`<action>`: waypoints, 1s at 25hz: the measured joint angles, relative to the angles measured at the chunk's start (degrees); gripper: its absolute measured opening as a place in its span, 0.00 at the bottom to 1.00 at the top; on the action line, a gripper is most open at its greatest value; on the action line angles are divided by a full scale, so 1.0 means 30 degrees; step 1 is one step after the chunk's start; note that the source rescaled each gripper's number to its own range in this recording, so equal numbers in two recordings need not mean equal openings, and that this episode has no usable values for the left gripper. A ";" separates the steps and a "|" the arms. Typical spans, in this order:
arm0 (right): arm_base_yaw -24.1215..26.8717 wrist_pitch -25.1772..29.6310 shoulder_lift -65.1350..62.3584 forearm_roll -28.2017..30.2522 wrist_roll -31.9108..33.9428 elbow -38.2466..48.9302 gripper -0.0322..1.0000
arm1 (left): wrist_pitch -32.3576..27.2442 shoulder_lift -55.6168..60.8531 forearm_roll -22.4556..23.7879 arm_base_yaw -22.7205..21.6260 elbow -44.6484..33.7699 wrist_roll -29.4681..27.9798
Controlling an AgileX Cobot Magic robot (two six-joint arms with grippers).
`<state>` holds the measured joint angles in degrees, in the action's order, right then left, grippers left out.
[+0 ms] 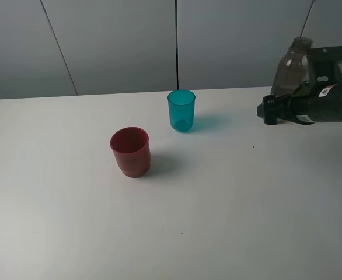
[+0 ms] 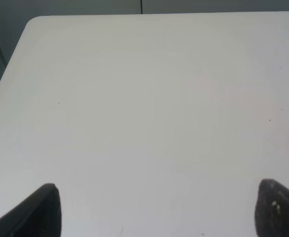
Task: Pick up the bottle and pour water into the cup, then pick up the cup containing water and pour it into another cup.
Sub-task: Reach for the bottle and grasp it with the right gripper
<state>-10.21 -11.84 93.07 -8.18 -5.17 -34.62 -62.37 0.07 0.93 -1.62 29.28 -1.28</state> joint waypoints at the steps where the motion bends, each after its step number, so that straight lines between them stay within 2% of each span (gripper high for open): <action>1: 0.0000 -0.0663 0.0686 0.0030 0.0000 0.0000 0.76 | 0.0000 0.0000 0.0000 0.0000 0.0000 0.0000; 7: 0.0000 -0.3953 0.3600 0.0051 0.0735 0.0000 0.76 | 0.0000 0.0000 0.0000 0.0000 0.0000 0.0000; 14: 0.0376 -0.6278 0.4063 -0.1290 0.0892 0.0000 0.76 | 0.0000 0.0000 0.0000 0.0000 0.0000 0.0000; 19: 0.1652 -0.7390 0.4094 -0.1483 0.1567 0.0000 0.76 | 0.0000 0.0000 0.0000 0.0000 0.0000 0.0039; 25: 0.2111 -0.8057 0.4236 0.0034 0.2074 0.0000 0.76 | 0.0000 0.0000 0.0000 0.0000 0.0000 0.0080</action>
<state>-3.88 -36.01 105.77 -8.08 1.05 -34.62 -62.37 0.07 0.93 -1.62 29.28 -1.04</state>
